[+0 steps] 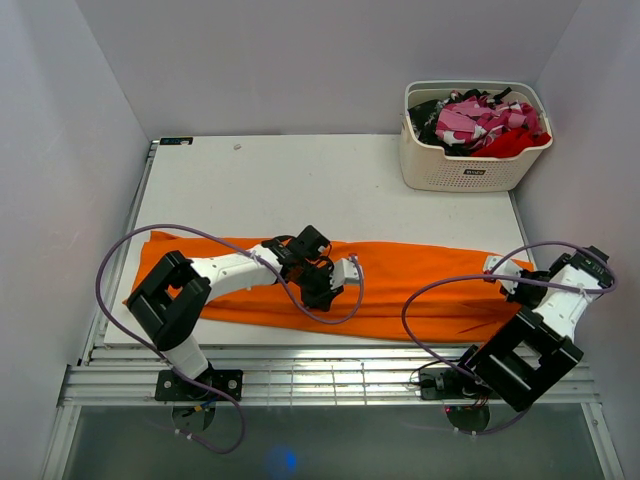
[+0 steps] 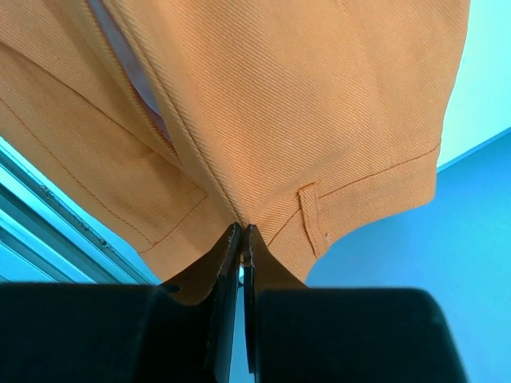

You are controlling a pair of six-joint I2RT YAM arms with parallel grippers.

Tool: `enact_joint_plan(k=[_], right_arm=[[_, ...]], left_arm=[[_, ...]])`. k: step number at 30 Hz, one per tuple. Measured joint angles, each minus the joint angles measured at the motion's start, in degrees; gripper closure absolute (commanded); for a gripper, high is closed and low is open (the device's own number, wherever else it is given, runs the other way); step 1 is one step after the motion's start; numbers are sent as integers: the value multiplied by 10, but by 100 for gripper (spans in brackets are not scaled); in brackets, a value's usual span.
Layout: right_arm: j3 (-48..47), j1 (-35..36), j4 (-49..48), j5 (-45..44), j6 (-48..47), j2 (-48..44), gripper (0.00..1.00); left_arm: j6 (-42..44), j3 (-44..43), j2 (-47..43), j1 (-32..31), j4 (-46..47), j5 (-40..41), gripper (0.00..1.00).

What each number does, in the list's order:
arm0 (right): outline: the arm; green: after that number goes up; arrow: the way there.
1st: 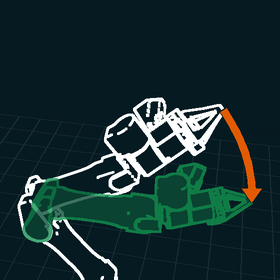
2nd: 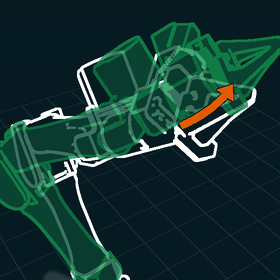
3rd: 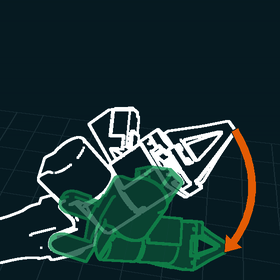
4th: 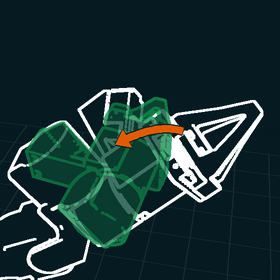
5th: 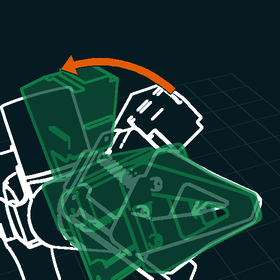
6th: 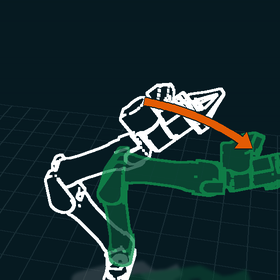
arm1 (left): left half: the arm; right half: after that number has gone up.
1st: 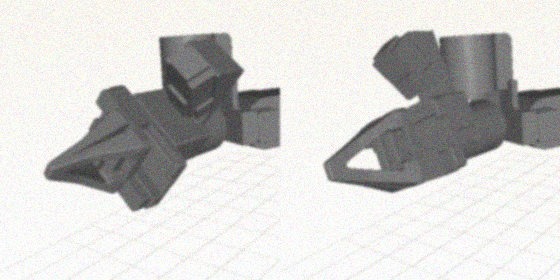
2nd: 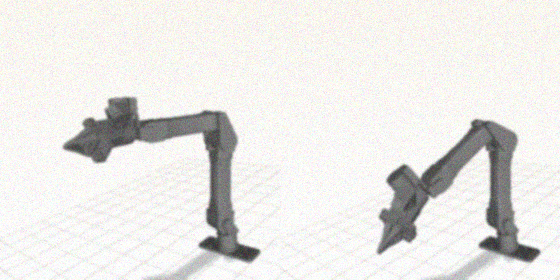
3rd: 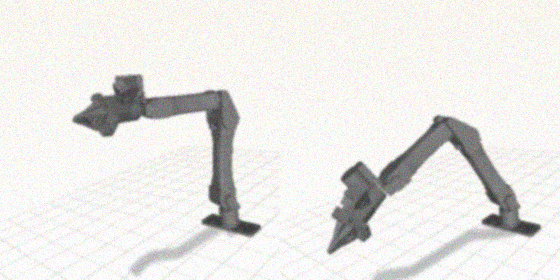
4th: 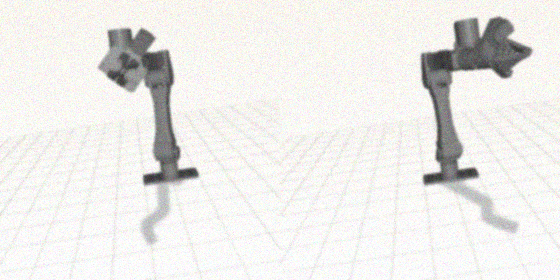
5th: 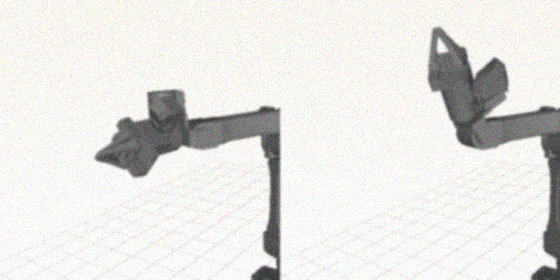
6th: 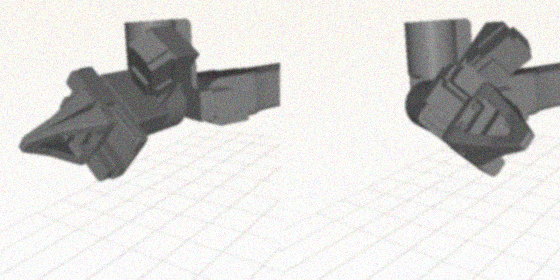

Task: Fold and stack the trousers
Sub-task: Fold the trousers

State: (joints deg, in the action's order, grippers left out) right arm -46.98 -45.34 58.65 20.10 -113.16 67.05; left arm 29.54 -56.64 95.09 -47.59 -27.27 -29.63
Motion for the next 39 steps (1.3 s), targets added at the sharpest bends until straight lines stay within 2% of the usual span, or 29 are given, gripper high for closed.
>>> enact_joint_plan(k=[1, 4, 5, 6, 16, 21, 24, 26, 28, 34, 39], right_arm=[[-3, 0, 1, 2, 0, 2, 92], [-17, 2, 6, 9, 0, 9, 92], [-23, 4, 8, 12, 0, 11, 92], [-28, 7, 10, 13, 0, 14, 92], [-104, 37, 47, 26, 3, 43, 92], [-171, 38, 94, 21, 3, 50, 92], [-173, 34, 104, 10, 2, 34, 92], [-141, 29, 98, -1, 2, 5, 92], [-71, 25, 75, -15, 1, -43, 92], [149, -1, 1, -28, -1, -178, 92], [173, -20, -7, -5, -2, -209, 92]], left_arm=[[-1, 0, 1, -1, 0, -1, 79], [-4, 0, 5, -2, 1, -2, 88], [-5, 0, 7, -2, 2, -3, 98], [-8, 0, 9, -2, 3, -3, 100], [-16, 0, -3, -1, 6, 13, 100], [-18, 0, -68, 0, 7, 28, 100], [-13, 3, -118, 1, 7, 36, 100], [-7, 16, -150, 1, 10, 43, 100], [5, 44, -177, -2, 23, 56, 100], [58, 204, -239, -64, 97, 148, 100], [90, 255, -250, -107, 119, 183, 100]])
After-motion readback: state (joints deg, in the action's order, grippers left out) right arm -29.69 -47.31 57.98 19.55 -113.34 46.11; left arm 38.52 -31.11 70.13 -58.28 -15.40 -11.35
